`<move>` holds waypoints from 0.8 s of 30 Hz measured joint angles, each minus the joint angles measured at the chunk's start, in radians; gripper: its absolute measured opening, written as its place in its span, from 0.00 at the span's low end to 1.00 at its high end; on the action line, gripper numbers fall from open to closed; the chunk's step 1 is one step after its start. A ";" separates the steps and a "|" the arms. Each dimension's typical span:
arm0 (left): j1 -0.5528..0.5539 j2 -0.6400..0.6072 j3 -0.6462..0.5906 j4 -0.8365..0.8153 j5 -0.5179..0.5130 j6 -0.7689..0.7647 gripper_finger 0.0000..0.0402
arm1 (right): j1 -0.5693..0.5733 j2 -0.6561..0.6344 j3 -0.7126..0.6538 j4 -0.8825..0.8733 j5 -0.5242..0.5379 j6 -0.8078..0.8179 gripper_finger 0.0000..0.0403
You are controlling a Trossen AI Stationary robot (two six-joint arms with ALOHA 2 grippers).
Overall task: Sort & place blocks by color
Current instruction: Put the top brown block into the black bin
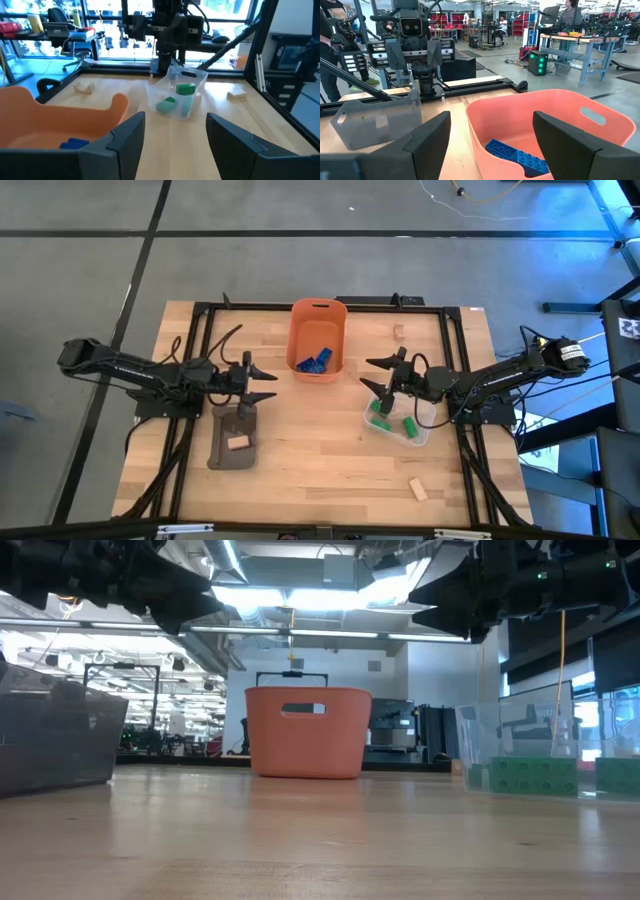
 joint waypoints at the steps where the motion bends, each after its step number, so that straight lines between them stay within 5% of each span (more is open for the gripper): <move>1: 0.000 0.001 0.002 -0.002 -0.001 0.003 0.50 | 0.000 0.000 0.000 0.000 0.000 0.000 0.71; 18: 0.000 0.001 0.008 -0.002 -0.068 0.017 0.50 | 0.000 0.000 0.000 -0.002 0.046 0.025 0.71; 24: 0.000 0.001 0.008 -0.002 -0.083 0.016 0.50 | -0.017 0.000 0.001 -0.104 0.484 0.254 0.71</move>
